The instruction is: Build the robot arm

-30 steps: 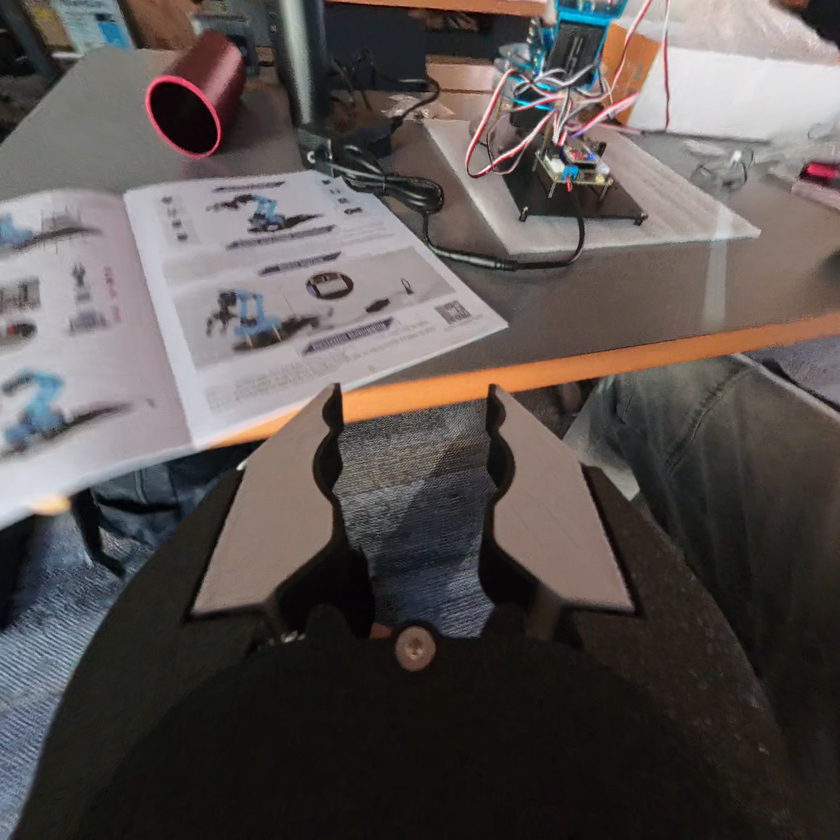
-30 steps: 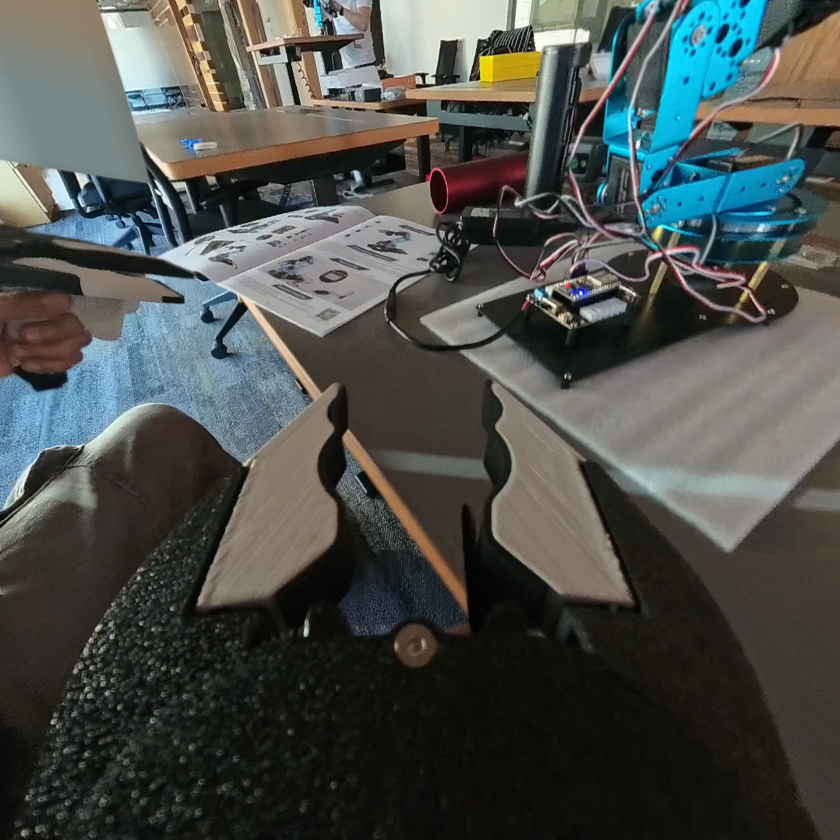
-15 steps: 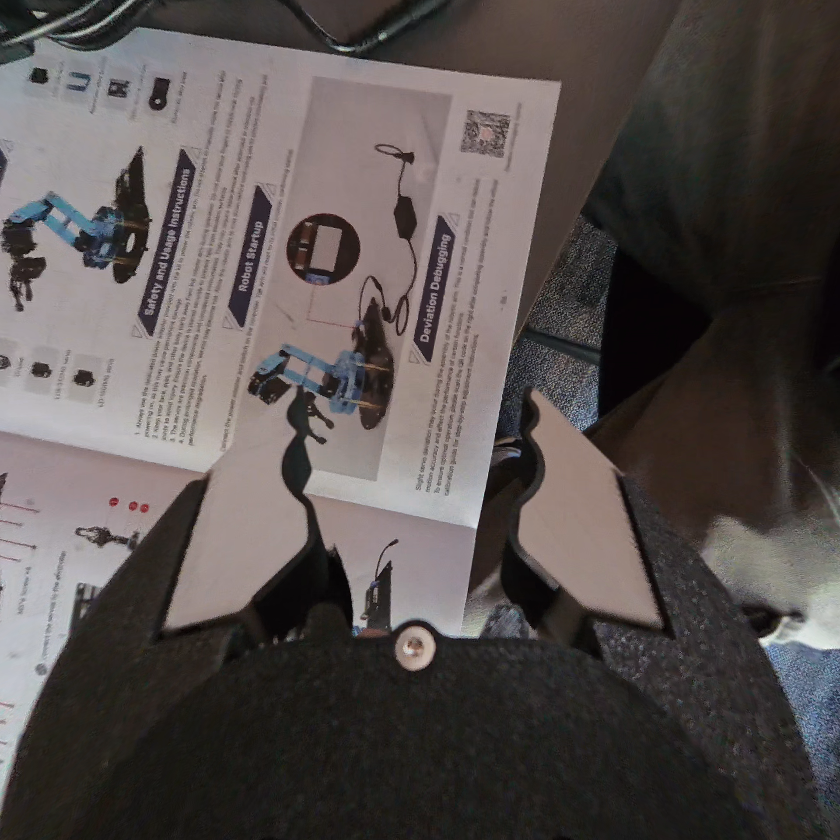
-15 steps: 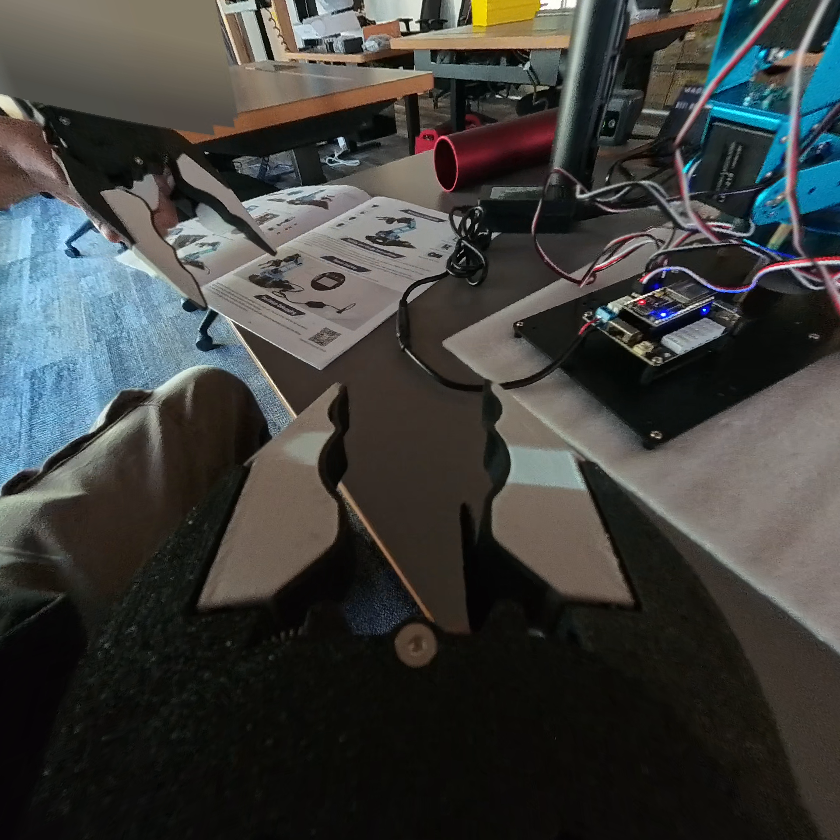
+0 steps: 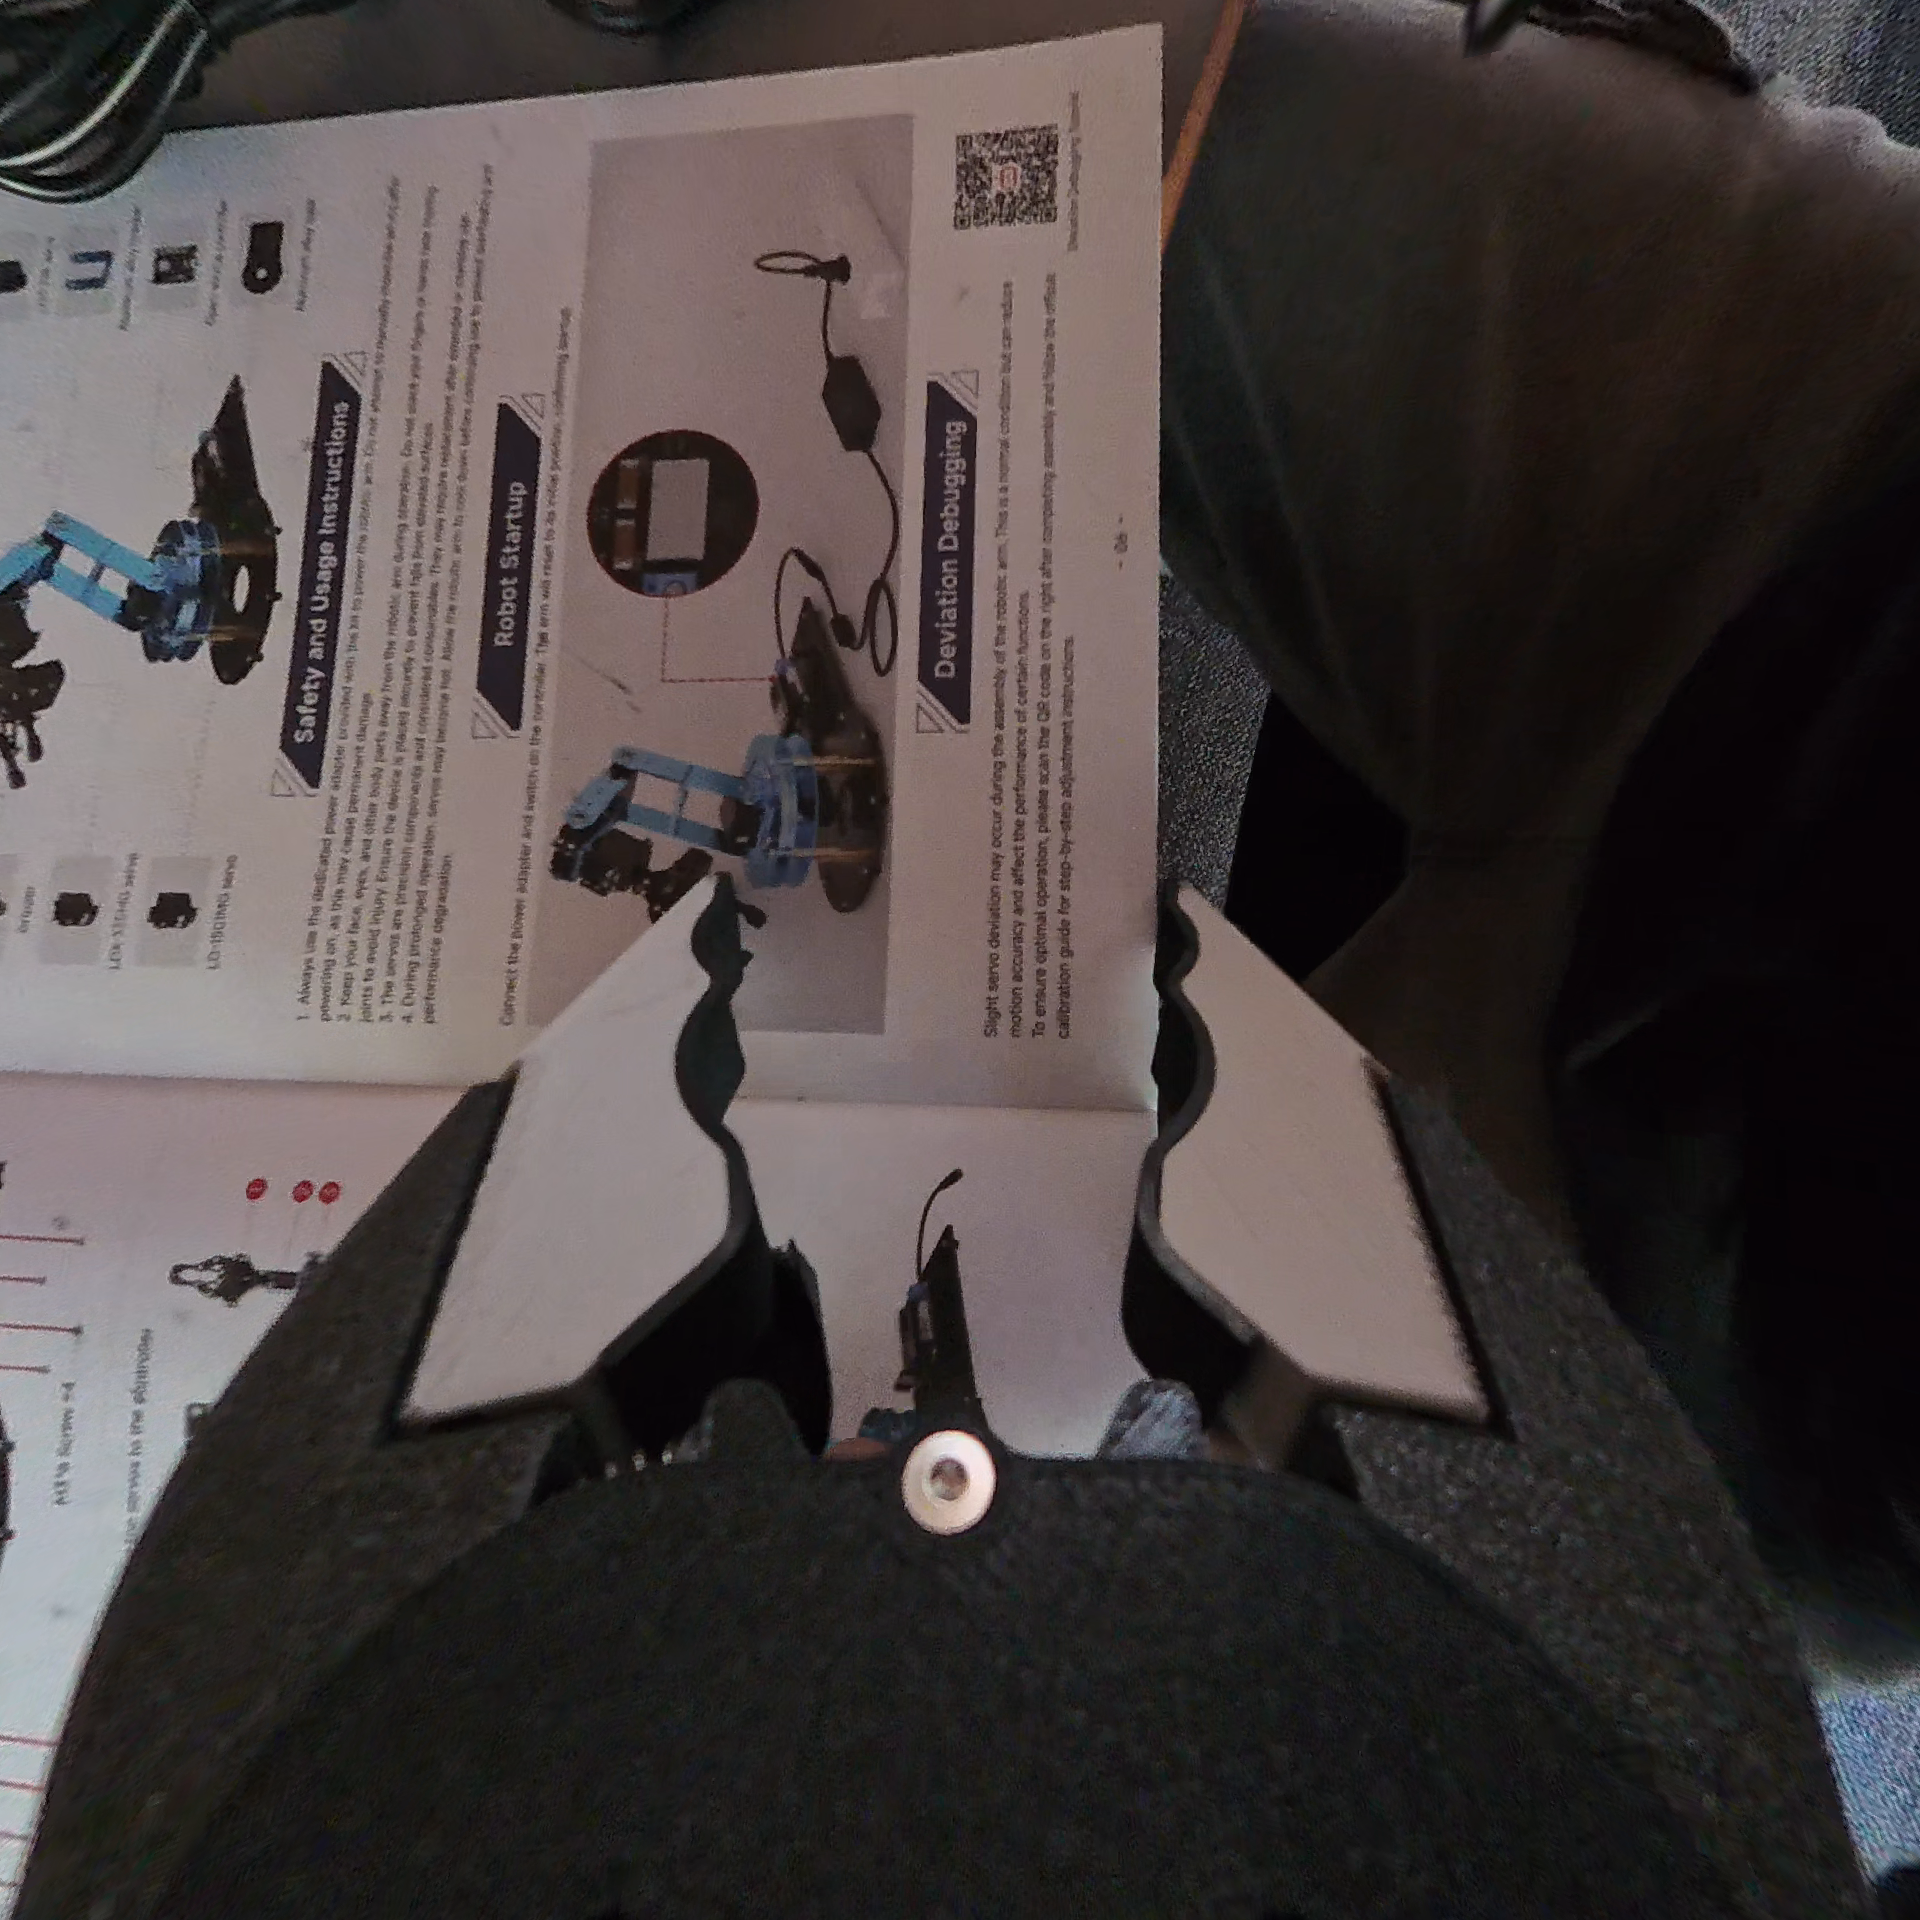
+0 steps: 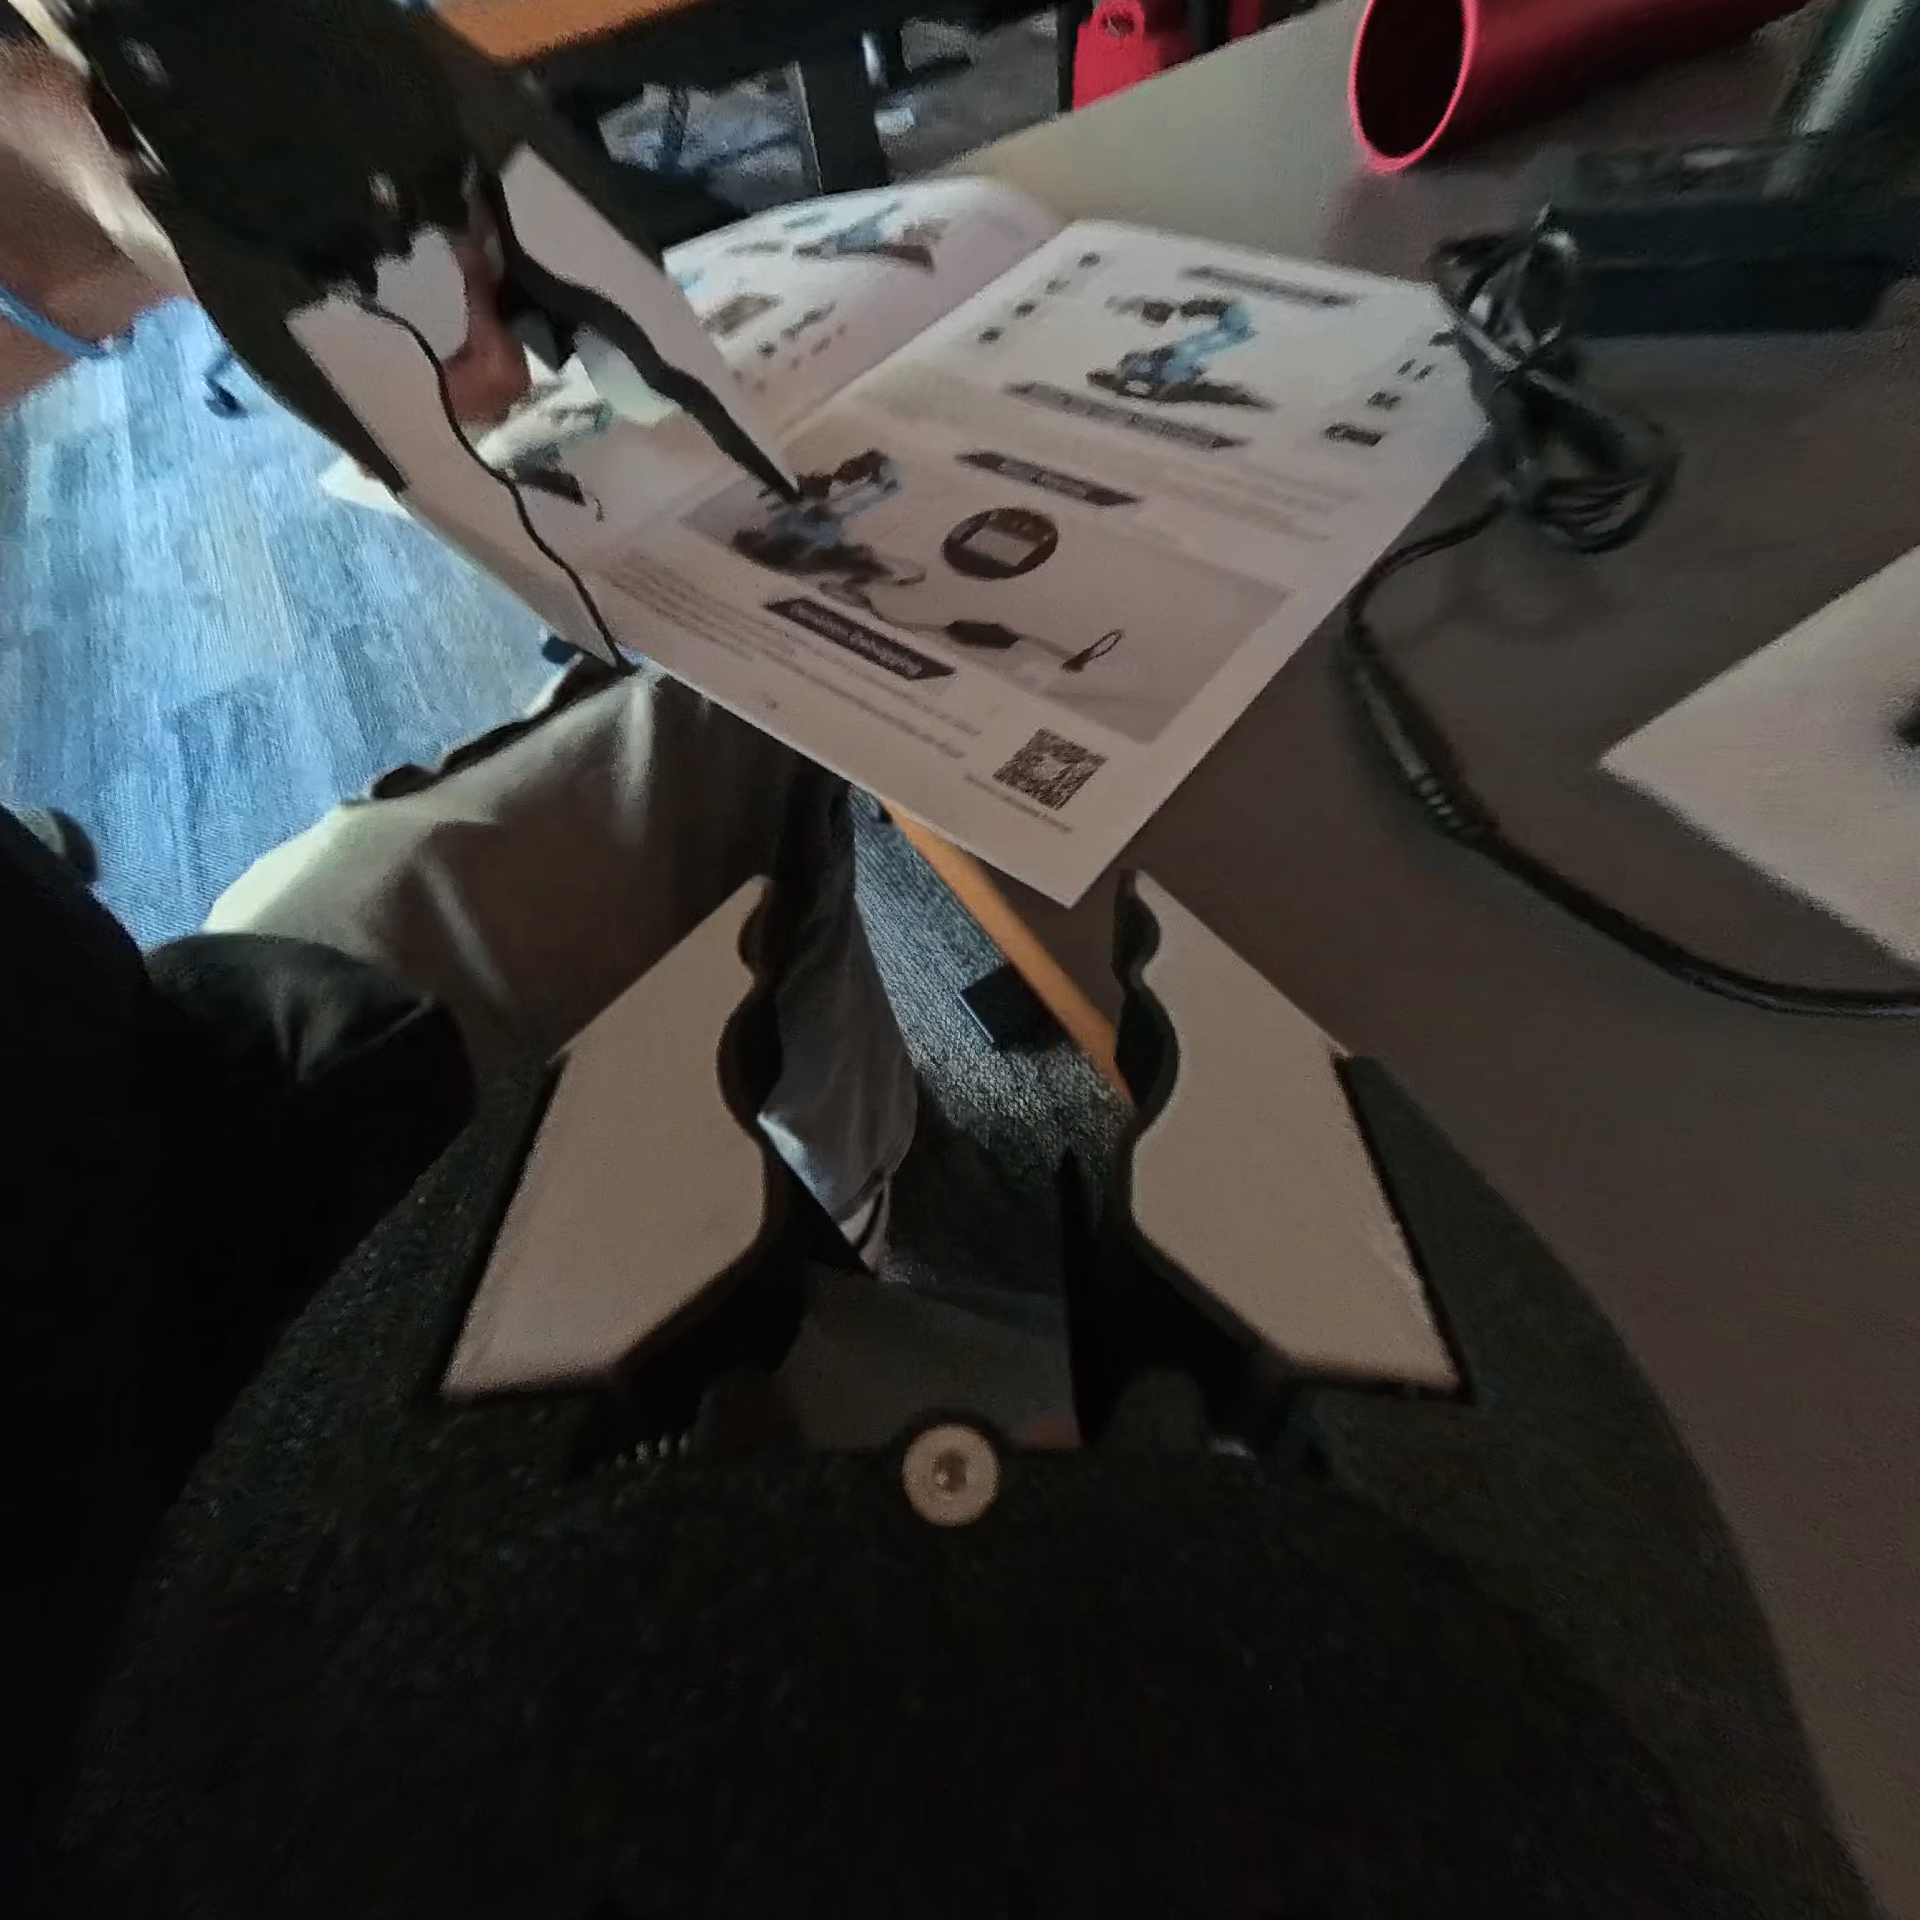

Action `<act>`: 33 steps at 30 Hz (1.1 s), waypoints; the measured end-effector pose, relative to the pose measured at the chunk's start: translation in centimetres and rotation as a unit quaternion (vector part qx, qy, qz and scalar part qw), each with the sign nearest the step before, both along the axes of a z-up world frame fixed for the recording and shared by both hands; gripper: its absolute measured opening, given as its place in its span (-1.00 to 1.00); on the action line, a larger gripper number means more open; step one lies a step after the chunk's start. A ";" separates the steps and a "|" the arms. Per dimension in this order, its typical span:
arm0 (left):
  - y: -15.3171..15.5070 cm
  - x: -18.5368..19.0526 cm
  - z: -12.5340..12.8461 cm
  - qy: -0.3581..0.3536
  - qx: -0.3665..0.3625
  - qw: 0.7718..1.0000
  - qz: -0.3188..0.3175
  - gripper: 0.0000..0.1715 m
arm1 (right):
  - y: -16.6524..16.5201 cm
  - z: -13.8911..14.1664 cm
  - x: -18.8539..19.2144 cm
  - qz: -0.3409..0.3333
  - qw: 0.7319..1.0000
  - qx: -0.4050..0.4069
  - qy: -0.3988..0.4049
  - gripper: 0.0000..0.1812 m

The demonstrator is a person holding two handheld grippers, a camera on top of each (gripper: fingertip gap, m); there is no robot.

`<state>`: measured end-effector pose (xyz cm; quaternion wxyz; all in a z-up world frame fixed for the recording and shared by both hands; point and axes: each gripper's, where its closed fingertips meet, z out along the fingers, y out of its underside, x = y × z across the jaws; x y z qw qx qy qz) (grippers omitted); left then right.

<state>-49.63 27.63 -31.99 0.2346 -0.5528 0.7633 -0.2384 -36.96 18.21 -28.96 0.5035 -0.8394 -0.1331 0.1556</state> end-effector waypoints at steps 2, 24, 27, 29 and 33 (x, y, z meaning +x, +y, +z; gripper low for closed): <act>-0.1 -0.4 0.0 -0.004 0.000 1.000 -0.004 -0.07 | 0.5 -1.2 -1.0 -0.013 1.000 -0.013 -0.022 -0.26; -0.1 -1.0 0.1 -0.042 -0.017 0.999 -0.003 -0.08 | 2.5 -3.1 -4.6 -0.015 0.985 -0.055 -0.165 -0.12; -0.1 -1.0 0.2 -0.040 -0.016 0.999 -0.004 -0.08 | 3.0 -2.8 -6.0 -0.001 0.989 -0.049 -0.141 -0.20; -0.2 -1.0 0.2 -0.041 -0.019 0.999 -0.005 -0.10 | 3.4 -2.7 -6.7 0.003 0.990 -0.047 -0.134 -0.21; -1.0 -1.3 0.5 -0.047 -0.033 0.998 -0.018 -0.32 | 3.9 -2.7 -6.7 0.007 0.985 -0.052 -0.162 -0.22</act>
